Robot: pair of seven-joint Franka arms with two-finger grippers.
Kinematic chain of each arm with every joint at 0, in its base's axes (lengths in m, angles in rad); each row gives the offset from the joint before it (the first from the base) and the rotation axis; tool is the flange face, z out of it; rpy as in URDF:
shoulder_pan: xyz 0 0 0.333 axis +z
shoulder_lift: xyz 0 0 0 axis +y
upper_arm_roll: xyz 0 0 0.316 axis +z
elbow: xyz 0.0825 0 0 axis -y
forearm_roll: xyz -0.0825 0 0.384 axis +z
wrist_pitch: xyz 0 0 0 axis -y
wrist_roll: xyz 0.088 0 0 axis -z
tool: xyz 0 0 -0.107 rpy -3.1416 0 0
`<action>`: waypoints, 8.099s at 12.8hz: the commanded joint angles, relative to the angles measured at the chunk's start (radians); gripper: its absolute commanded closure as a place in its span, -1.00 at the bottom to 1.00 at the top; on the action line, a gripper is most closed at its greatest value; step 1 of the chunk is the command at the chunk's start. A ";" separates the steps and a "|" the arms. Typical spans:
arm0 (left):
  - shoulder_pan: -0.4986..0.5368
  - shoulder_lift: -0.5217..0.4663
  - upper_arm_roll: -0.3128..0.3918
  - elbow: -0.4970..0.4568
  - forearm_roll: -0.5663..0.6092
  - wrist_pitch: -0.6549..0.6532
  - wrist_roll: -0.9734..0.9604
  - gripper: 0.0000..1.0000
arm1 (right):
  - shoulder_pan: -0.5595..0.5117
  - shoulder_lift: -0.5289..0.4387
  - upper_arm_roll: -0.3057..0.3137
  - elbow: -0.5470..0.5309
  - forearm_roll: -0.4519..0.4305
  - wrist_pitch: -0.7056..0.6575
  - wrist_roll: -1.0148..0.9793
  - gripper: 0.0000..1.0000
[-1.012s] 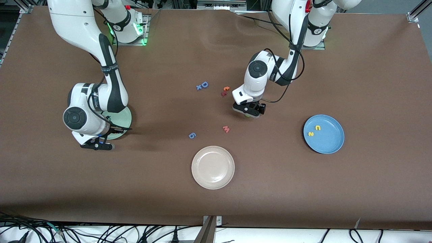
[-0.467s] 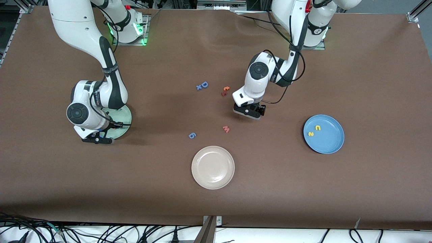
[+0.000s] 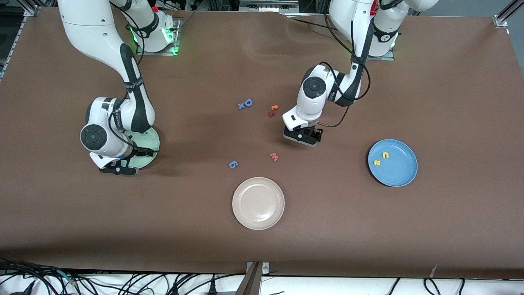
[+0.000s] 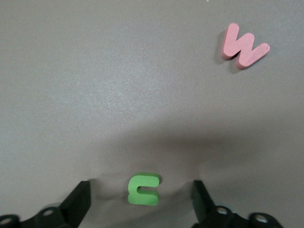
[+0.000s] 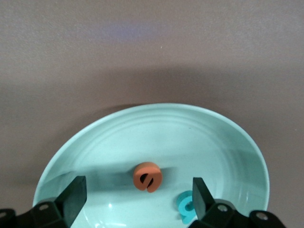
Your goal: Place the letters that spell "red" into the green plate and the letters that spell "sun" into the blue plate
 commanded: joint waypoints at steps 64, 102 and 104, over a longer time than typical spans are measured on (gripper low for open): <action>0.809 -0.305 -0.095 0.403 0.248 -0.756 0.310 -1.00 | -0.491 -0.312 0.465 0.510 -0.161 -0.659 0.121 -0.99; 0.863 -0.550 -0.182 0.460 0.316 -1.053 0.153 -1.00 | -0.519 -0.256 0.464 0.498 -0.109 -0.448 0.133 -0.99; 0.862 -0.550 -0.182 0.460 0.314 -1.053 0.152 -1.00 | -0.520 -0.266 0.463 0.498 -0.109 -0.460 0.135 -0.99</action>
